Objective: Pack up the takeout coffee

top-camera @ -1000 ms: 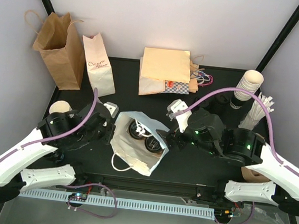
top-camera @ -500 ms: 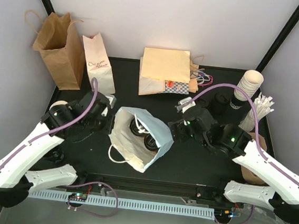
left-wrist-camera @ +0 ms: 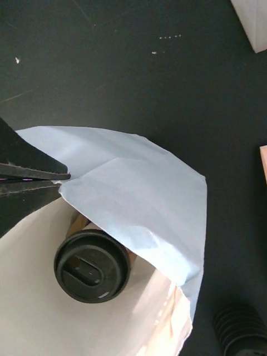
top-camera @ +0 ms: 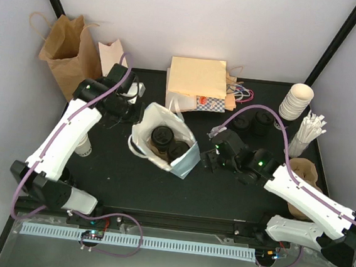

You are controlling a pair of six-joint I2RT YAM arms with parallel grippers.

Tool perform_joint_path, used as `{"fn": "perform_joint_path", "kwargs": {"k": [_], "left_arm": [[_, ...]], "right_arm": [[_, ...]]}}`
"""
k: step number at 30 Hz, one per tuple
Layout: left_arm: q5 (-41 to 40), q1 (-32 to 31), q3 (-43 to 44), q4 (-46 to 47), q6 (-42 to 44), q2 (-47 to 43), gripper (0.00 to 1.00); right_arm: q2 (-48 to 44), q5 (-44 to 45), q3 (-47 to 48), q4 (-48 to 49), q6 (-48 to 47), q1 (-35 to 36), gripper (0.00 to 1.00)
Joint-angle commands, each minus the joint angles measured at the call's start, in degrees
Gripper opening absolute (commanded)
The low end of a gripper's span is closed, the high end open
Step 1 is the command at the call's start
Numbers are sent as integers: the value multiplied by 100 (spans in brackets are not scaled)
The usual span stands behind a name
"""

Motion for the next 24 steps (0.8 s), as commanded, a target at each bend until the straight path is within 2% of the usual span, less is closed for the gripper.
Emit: {"fn": "perform_joint_path", "kwargs": {"k": [1,3,6,7,9,13,17,18,21,24], "left_arm": [[565,240,429,-385,276,430,2],[768,279,459,-315,268,520,9],[870,281,594,-128,198,491,30],[877,281,636,-61,188,444,40],[884,285,813,67,194,326,53],[651,290,914,368,202,-97,65],[458,339,1047,426,199,-447,85],[414,349,1099,397,202,-598,88],[312,384,1174,275,216,-859,90],[264,412,1098,136,222,-1007,89]], "right_arm": [[74,-179,-273,405,154,-41,93],[106,-79,-328,424,187,-53,94],[101,-8,-357,431,210,-161,93],[85,-3,-365,424,217,-216,93],[28,8,-374,423,210,-318,93],[-100,139,-366,398,183,-444,94],[-117,264,-327,328,145,-488,94],[-126,300,-317,312,150,-488,94],[-196,243,-266,327,84,-494,94],[-384,-312,-195,538,-251,-488,94]]}}
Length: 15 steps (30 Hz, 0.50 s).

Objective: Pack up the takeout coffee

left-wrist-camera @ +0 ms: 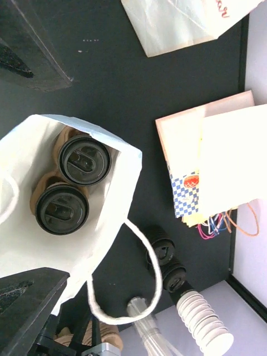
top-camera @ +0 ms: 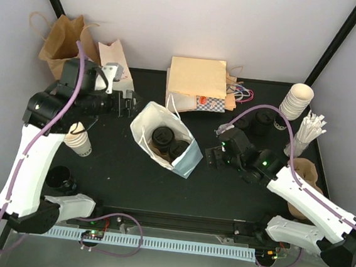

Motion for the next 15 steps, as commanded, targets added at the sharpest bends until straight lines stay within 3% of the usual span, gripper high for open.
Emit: {"fn": "perform_joint_path", "kwargs": {"k": [1,8,11,15], "left_arm": [[-204,65,43,-175,35,-202,90],[-646,82,-212,-312,-110,-741,89],[-1394,200,-183,-778,-228,-886,87],[-2275,832,-635,-1124,-180,-1124,82]], "right_arm": [[-305,-565,238,305,-424,-31,94],[86,-1094,1286,-293,-735,-25,94],[90,-1187,1544,-293,-715,-29,94],[18,-1199,1640,-209,-733,-27,94]]}}
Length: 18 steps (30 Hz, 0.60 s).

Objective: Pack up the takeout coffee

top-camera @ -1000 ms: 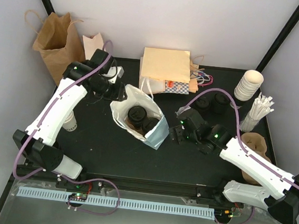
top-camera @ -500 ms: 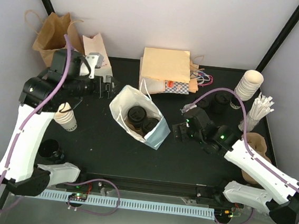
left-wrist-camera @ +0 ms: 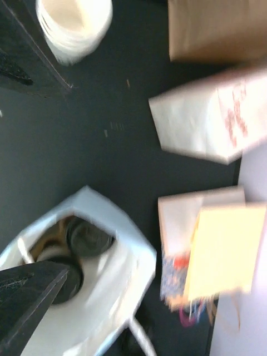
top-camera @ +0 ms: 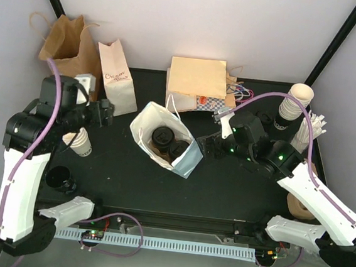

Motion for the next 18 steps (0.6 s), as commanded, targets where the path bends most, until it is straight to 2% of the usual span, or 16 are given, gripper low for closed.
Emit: {"fn": "perform_joint_path", "kwargs": {"k": [1,4,6,8,14,18], "left_arm": [[-1231,642,-525,-466,-39,-334,79],[-1436,1120,-1268,-106,-82,-560,69],[-1250,1454,-1765,132,-156,-592,66],[-1097,1638,-2102,282,-375,-595,66],[-676,1651,-2553,780,-472,-749,71],[-888,1651,-2663,800,-611,-795,71]], "right_arm": [[-103,-118,105,-1,-115,-25,94],[-205,-83,-2,62,-134,-19,95],[-322,-110,-98,112,-134,-19,94],[-466,-95,-196,165,-117,-19,94],[-892,397,-429,117,37,-20,96],[-1148,271,-674,210,3,-26,96]]}}
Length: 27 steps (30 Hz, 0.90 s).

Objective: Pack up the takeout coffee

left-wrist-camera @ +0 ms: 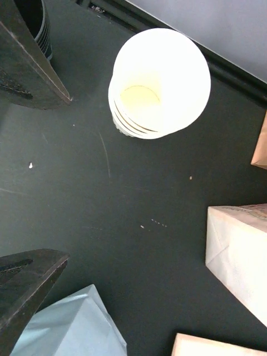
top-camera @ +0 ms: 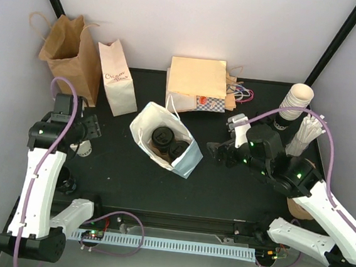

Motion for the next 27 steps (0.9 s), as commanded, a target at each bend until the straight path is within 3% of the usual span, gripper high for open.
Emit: {"fn": "perform_joint_path", "kwargs": {"k": [1,9,18,27], "left_arm": [[-10,38,16,282,-252,-151,71],[1992,8,-523,487,-304,-344,64],[2226,-50,-1223,746,-432,-864,65],[2835,-344,-1698,1359,-657,-922,65]], "right_arm": [[-245,34,-241,140,48,-20,96],[299,-883,337,-323,-387,-20,97],[1181,-942,1028,-479,-439,-20,96],[1171,251,1212,-618,-200,-33,94]]}}
